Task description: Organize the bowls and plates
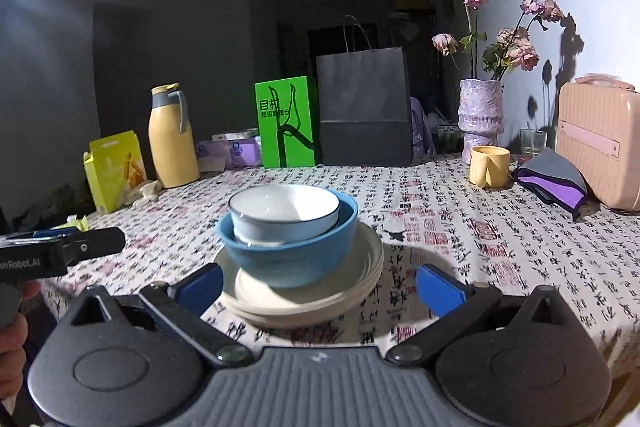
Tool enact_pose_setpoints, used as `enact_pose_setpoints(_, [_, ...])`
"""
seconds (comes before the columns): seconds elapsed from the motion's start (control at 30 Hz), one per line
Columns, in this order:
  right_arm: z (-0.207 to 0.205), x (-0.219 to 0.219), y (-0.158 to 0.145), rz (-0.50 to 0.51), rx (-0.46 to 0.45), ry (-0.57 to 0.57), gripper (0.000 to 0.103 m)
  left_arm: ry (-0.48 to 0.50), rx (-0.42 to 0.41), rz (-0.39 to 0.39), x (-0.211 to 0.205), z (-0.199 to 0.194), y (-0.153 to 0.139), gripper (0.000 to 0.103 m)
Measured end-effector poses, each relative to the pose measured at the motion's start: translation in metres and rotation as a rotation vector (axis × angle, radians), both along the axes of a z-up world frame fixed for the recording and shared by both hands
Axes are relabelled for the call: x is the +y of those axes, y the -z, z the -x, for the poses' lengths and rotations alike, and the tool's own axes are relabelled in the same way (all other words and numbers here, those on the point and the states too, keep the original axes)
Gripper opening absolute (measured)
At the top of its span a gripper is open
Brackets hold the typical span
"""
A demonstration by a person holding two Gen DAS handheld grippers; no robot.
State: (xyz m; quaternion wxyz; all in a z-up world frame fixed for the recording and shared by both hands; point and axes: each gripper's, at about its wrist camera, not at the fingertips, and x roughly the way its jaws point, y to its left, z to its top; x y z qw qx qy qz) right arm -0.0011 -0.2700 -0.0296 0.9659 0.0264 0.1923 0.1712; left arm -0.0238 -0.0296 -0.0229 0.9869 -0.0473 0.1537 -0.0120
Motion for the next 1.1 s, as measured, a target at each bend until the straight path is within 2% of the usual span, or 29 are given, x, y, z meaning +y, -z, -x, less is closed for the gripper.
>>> enact_pose_setpoints(0.27, [0.015, -0.005, 0.01, 0.005, 0.022, -0.002, 0.103, -0.009, -0.026, -0.023, 0.0, 0.024, 0.01, 0.103])
enact_pose_setpoints(0.7, [0.017, -0.007, 0.026, -0.003, 0.051, 0.006, 0.103, 0.002, -0.013, -0.019, -0.001, 0.029, 0.021, 0.103])
enact_pose_setpoints(1.1, [0.017, -0.005, 0.029, 0.007, 0.056, -0.003, 0.103, 0.006, -0.007, -0.013, -0.002, 0.029, 0.025, 0.103])
